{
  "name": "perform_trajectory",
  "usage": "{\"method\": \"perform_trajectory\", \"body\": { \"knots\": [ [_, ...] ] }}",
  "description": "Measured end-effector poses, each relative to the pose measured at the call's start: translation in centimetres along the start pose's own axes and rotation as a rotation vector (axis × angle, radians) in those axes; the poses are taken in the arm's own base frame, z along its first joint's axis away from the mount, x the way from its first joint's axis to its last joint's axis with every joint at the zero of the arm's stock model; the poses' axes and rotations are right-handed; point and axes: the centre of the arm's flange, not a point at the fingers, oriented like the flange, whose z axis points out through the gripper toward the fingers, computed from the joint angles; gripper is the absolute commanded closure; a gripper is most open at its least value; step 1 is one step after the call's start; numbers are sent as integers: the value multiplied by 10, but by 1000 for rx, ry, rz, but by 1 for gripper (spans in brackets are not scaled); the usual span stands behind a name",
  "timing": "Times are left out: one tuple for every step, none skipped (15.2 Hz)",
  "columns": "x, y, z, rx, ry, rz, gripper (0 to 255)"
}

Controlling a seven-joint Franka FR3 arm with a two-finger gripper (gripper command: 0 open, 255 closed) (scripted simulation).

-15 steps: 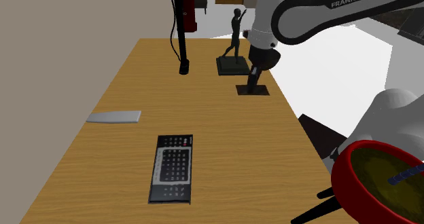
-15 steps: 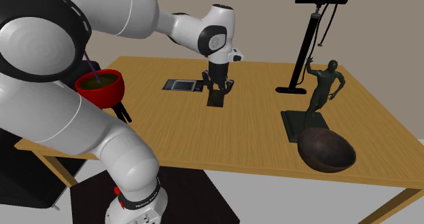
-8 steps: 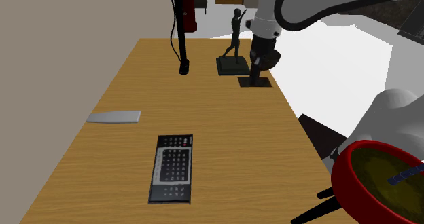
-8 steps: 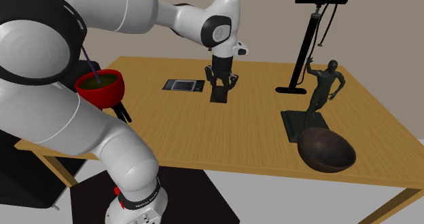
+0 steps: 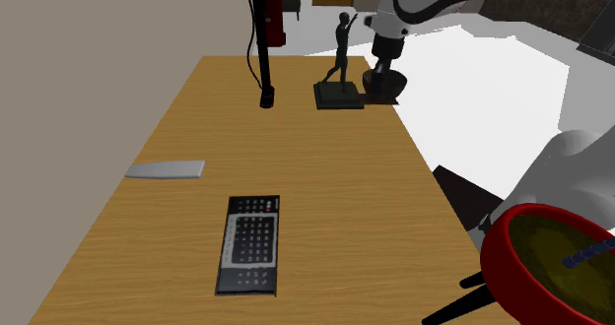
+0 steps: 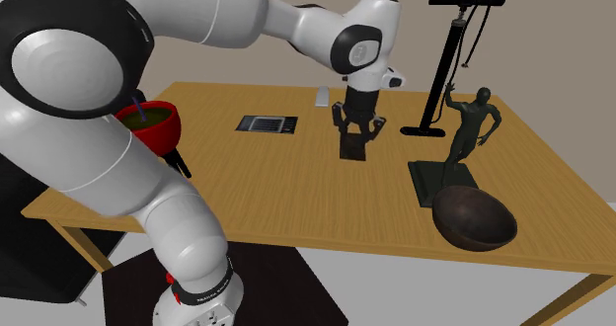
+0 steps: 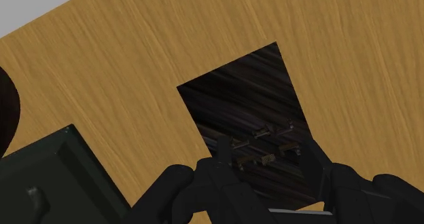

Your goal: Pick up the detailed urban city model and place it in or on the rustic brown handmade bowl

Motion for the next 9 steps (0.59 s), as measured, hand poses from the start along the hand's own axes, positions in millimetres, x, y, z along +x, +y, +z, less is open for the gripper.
{"method": "perform_trajectory", "body": {
  "knots": [
    [0, 12, -1, 0, 0, 0, 255],
    [2, 23, -2, 0, 0, 0, 255],
    [0, 38, -3, 0, 0, 0, 255],
    [0, 50, -3, 0, 0, 0, 255],
    [3, 66, -5, 0, 0, 0, 255],
    [3, 78, -5, 0, 0, 0, 255],
    [7, 90, -7, 0, 0, 0, 255],
    [7, 103, -7, 0, 0, 0, 255],
    [7, 117, -8, 0, 0, 0, 255]
  ]
}}
